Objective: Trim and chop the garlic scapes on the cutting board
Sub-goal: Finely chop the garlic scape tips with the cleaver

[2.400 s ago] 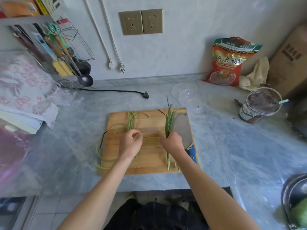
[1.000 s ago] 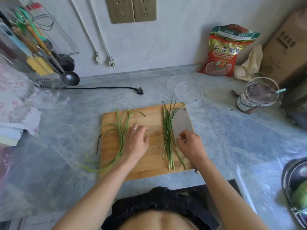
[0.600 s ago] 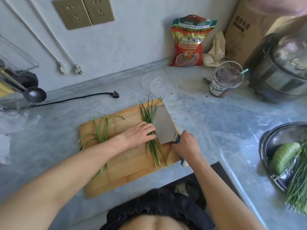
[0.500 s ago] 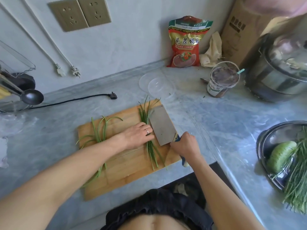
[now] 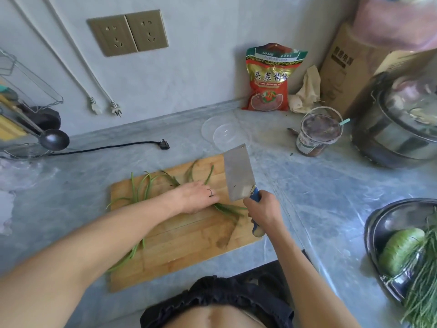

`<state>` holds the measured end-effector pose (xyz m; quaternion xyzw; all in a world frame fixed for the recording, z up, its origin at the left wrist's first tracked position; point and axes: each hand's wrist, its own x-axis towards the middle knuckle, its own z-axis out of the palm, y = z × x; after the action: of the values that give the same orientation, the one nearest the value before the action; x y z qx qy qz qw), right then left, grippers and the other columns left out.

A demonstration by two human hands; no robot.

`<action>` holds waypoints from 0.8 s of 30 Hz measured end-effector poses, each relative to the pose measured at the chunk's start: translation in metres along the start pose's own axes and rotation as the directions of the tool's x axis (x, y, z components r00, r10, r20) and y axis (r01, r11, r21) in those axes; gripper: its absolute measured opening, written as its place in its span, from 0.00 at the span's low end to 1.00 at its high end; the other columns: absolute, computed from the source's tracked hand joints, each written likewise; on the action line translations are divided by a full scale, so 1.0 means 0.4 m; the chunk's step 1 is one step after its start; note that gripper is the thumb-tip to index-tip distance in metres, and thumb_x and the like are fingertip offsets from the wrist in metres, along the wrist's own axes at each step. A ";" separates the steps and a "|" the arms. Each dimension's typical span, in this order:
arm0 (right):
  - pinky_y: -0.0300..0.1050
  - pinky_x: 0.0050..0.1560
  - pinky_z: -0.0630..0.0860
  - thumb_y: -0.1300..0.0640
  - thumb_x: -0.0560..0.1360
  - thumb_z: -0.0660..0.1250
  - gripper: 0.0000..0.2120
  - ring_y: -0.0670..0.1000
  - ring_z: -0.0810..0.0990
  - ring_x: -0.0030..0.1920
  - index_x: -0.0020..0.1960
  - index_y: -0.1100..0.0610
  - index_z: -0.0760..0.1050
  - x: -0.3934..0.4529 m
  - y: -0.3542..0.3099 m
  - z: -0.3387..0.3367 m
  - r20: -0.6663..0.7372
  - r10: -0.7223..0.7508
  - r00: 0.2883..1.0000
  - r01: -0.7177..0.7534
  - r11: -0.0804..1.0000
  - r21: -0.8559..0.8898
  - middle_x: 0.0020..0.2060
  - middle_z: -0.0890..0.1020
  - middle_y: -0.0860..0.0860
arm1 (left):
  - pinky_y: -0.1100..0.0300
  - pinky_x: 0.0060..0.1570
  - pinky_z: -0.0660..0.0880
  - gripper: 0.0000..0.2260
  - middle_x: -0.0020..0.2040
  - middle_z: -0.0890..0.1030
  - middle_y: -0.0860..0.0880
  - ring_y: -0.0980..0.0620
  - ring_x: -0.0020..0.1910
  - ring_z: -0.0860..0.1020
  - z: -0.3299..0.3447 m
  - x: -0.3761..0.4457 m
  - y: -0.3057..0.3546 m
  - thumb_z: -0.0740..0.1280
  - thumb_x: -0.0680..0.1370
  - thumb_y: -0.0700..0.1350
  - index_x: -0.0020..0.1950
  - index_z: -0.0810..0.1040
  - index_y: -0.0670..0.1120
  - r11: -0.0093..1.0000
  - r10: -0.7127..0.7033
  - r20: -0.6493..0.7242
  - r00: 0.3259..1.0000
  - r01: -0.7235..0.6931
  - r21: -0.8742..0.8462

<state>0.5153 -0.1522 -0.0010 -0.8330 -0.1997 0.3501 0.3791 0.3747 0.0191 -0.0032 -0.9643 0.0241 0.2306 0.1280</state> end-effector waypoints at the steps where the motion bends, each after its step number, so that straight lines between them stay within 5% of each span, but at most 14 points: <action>1: 0.50 0.30 0.77 0.57 0.67 0.63 0.07 0.54 0.76 0.30 0.38 0.61 0.70 0.001 0.000 0.001 -0.012 -0.001 1.000 0.001 1.000 0.014 0.32 0.76 0.56 | 0.53 0.57 0.68 0.16 0.58 0.75 0.46 0.44 0.57 0.76 -0.007 -0.004 0.005 0.58 0.78 0.37 0.66 0.70 0.45 0.999 -0.026 0.010 1.000 0.026 -0.042; 4: 0.54 0.32 0.79 0.56 0.67 0.64 0.07 0.55 0.76 0.30 0.39 0.61 0.70 0.009 -0.001 -0.003 -0.035 -0.013 0.999 0.015 0.998 0.054 0.32 0.77 0.56 | 0.49 0.44 0.73 0.10 0.57 0.72 0.43 0.40 0.48 0.78 -0.030 -0.034 0.021 0.58 0.80 0.40 0.61 0.71 0.42 0.966 -0.168 0.061 0.984 0.176 -0.189; 7: 0.49 0.31 0.78 0.59 0.70 0.64 0.06 0.54 0.77 0.29 0.41 0.62 0.72 0.016 -0.003 -0.002 -0.014 -0.012 1.000 0.013 0.996 0.092 0.32 0.79 0.57 | 0.51 0.37 0.68 0.10 0.59 0.71 0.43 0.39 0.47 0.79 -0.072 -0.085 0.024 0.56 0.81 0.42 0.60 0.71 0.42 0.914 -0.317 0.090 0.944 0.329 -0.239; 12: 0.54 0.35 0.80 0.59 0.70 0.64 0.07 0.58 0.81 0.35 0.43 0.63 0.72 0.022 -0.012 0.028 0.010 -0.023 1.000 0.022 0.993 0.118 0.32 0.78 0.56 | 0.53 0.41 0.72 0.10 0.54 0.77 0.44 0.40 0.52 0.79 -0.149 -0.187 -0.018 0.57 0.80 0.45 0.58 0.71 0.44 0.784 -0.505 0.109 0.856 0.508 -0.355; 19: 0.47 0.29 0.78 0.60 0.71 0.64 0.06 0.54 0.79 0.29 0.45 0.62 0.74 0.011 -0.071 0.135 0.176 -0.106 0.979 0.097 0.993 0.063 0.33 0.81 0.58 | 0.54 0.50 0.75 0.18 0.62 0.78 0.41 0.40 0.59 0.77 -0.125 -0.341 -0.026 0.58 0.80 0.44 0.70 0.71 0.47 0.643 -0.553 0.444 0.705 0.700 -0.311; 24: 0.37 0.22 0.71 0.59 0.73 0.65 0.06 0.50 0.79 0.28 0.47 0.61 0.74 0.004 -0.079 0.154 0.222 -0.153 0.963 0.158 0.987 -0.005 0.36 0.82 0.58 | 0.55 0.51 0.74 0.18 0.65 0.77 0.43 0.43 0.60 0.76 0.023 -0.312 0.044 0.60 0.81 0.45 0.71 0.69 0.47 0.386 -0.647 0.343 0.681 0.681 -0.623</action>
<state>0.4690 -0.1009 -0.0061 -0.7749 -0.3091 0.4074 0.3715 0.2575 0.0028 0.0410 -0.8564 -0.4560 0.1709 -0.1716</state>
